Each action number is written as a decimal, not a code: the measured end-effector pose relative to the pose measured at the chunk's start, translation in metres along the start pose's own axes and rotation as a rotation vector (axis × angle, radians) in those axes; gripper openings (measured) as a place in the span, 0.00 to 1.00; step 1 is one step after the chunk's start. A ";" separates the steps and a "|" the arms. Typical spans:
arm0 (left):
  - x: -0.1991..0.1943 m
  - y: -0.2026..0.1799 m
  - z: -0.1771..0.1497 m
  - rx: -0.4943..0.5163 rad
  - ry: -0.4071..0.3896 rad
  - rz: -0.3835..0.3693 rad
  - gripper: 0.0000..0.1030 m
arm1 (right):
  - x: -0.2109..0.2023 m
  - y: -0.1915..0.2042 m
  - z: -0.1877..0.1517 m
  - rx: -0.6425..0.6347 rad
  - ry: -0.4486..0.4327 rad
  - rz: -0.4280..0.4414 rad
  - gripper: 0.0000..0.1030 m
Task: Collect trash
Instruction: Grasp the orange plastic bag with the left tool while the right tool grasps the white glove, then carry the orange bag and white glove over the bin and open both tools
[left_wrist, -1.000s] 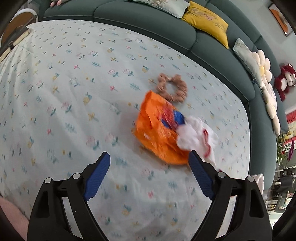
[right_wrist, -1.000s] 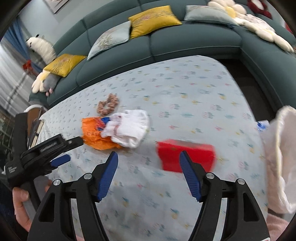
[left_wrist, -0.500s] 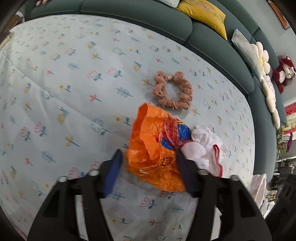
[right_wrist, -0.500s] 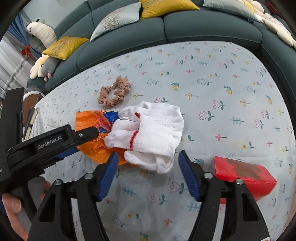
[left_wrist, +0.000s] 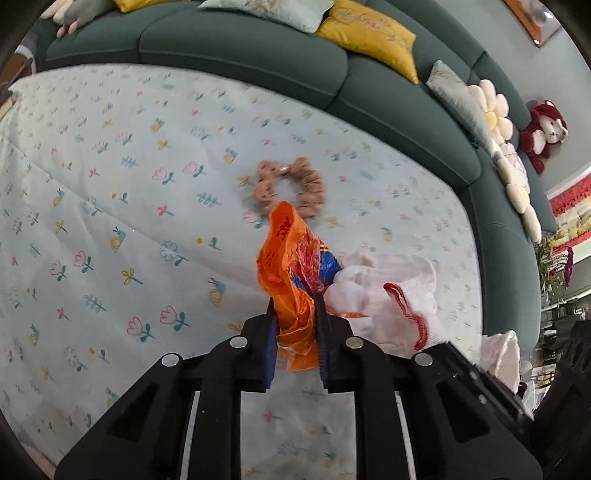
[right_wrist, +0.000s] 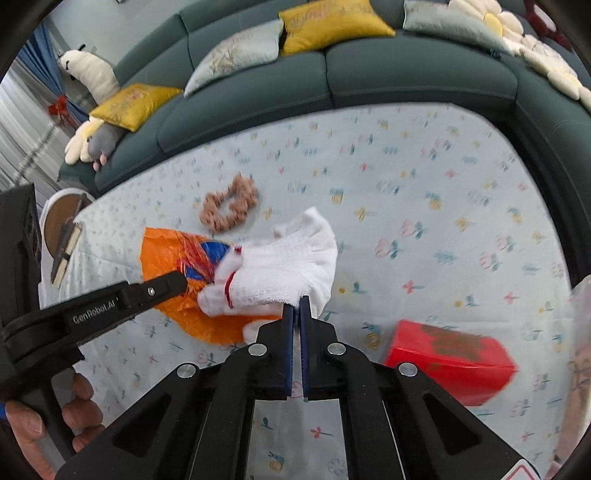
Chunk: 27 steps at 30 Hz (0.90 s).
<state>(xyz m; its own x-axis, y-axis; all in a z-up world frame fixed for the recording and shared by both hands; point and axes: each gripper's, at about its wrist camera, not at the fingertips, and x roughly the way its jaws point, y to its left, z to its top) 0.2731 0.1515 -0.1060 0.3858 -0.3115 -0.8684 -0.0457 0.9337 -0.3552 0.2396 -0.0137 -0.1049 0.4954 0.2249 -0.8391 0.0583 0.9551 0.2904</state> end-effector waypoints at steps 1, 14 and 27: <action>-0.005 -0.005 -0.001 0.008 -0.007 -0.004 0.16 | -0.006 -0.001 0.002 0.005 -0.013 0.003 0.03; -0.075 -0.113 -0.027 0.169 -0.105 -0.077 0.16 | -0.134 -0.051 0.006 0.077 -0.243 -0.017 0.03; -0.100 -0.226 -0.091 0.356 -0.118 -0.157 0.16 | -0.240 -0.150 -0.035 0.206 -0.398 -0.090 0.03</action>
<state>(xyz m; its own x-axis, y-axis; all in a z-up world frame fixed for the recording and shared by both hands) 0.1609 -0.0442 0.0301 0.4666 -0.4520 -0.7603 0.3360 0.8857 -0.3203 0.0813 -0.2043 0.0369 0.7728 0.0131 -0.6345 0.2670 0.9003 0.3438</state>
